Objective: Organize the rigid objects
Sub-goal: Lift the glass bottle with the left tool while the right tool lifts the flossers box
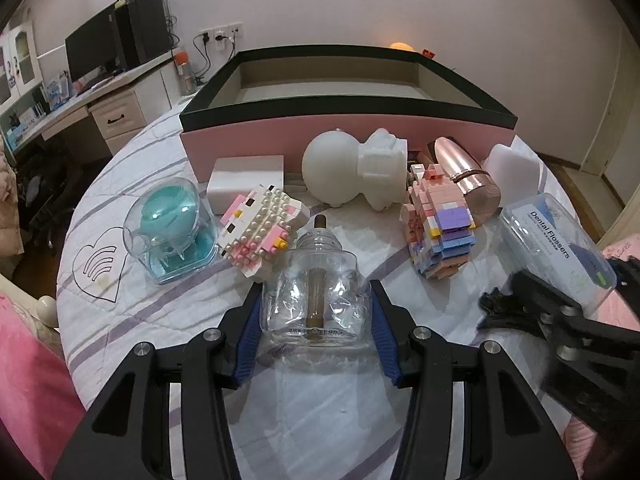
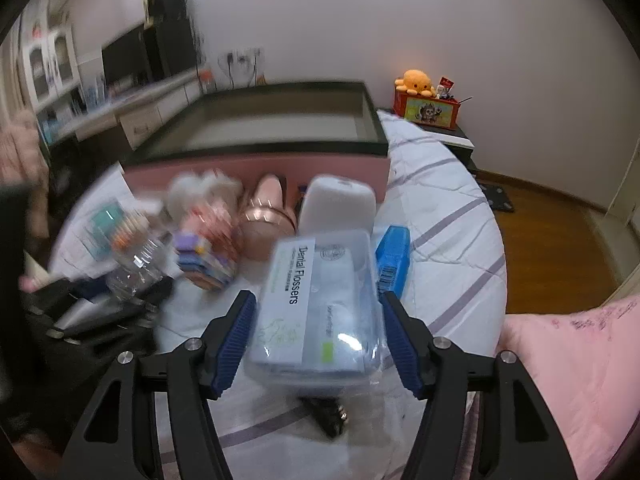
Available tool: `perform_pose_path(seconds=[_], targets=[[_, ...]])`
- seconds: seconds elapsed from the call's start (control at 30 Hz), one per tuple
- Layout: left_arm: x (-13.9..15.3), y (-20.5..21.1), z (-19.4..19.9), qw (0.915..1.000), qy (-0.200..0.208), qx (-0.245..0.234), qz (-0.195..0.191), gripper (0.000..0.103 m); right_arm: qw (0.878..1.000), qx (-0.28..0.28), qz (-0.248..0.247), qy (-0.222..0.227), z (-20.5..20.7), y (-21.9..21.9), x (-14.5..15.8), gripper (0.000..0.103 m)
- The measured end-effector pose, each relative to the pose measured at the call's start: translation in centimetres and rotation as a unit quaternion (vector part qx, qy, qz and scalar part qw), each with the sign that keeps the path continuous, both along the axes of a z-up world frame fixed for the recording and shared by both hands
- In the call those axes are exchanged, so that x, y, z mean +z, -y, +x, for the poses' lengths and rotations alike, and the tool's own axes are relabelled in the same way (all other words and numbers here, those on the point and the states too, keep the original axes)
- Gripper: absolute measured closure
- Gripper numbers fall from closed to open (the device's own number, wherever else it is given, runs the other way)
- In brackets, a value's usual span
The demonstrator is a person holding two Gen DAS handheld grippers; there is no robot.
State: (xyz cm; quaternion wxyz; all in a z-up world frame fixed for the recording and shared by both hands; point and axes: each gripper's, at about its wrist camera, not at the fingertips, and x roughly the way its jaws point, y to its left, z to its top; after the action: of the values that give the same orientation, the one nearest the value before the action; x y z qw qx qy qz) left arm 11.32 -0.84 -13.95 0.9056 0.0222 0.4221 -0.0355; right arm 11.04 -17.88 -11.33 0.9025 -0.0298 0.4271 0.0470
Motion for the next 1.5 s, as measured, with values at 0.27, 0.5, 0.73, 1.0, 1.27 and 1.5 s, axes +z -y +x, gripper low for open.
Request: perform_pose_path(seconds=[0.27,0.5,0.73,1.0,1.27,1.5], targets=[[0.4,-0.7,-0.3,1.0,0.0,-0.004,-0.002,0.053,0.999,-0.016,0.042,0.016,-0.4,0.8,0.6,0.04],[1.8,-1.2,-1.0,0.9998,0.019,-0.001,-0.001,0.053,0.997,-0.027,0.053,0.046,-1.3,2.0,2.5,0.04],[5.1,-2.0,-2.2,0.9977,0.067,0.011,0.005,0.053,0.994,-0.032,0.061,0.09,-2.9,2.4,5.3,0.04],[8.7,-2.0,-3.1,0.9912,0.126,0.034,0.017,0.053,0.987,-0.022,0.059,0.15,-4.2,2.3,8.4,0.04],[13.3,-2.2,-4.2,0.9787,0.201,0.04,0.017,0.053,0.977,-0.01,0.056,0.207,-5.5,1.9,11.4,0.04],[15.9,-2.3,-5.1,0.9688,0.243,0.048,0.011,0.053,0.968,-0.014,0.054,0.247,-6.4,1.8,13.3,0.04]])
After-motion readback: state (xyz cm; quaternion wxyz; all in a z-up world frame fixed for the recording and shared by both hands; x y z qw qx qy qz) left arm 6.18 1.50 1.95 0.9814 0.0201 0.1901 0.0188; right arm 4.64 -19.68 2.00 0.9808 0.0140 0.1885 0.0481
